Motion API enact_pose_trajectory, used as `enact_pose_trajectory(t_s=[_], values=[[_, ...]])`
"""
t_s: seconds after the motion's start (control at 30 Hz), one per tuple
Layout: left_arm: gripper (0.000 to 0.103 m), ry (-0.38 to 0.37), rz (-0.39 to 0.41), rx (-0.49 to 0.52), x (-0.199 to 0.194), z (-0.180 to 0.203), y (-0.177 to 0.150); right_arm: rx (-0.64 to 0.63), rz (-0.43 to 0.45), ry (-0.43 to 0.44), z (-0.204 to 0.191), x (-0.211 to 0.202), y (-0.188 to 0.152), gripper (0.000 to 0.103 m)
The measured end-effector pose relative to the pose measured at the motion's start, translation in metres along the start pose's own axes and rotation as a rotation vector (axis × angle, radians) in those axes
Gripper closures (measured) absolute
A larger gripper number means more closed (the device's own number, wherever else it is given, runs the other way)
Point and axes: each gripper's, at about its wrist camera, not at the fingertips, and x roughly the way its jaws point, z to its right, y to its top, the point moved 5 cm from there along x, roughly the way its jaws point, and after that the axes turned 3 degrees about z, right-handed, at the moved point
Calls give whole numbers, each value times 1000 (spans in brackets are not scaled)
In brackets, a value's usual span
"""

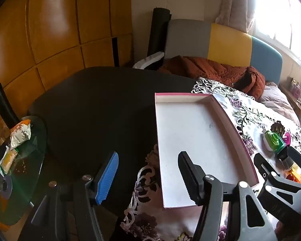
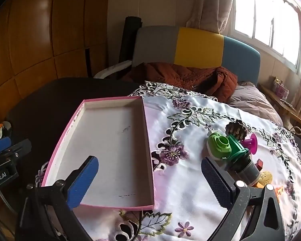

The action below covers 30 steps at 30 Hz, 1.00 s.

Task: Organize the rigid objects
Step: 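Move the left tool toward the cluster of toys beside the tray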

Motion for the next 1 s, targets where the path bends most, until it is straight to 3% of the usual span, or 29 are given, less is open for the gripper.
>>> enact_pose_trajectory(t_s=[0.53,0.7,1.0], values=[[40,-100,-7,74,-2,21,3,24,7,-12,35,1,8,0],[40,-165,-5,82,-5,28,4,30,7,-15,47,-1,10,0],[40,-289,-51,105,-1,49,-2,129,-16,-65,116,3,21,0]])
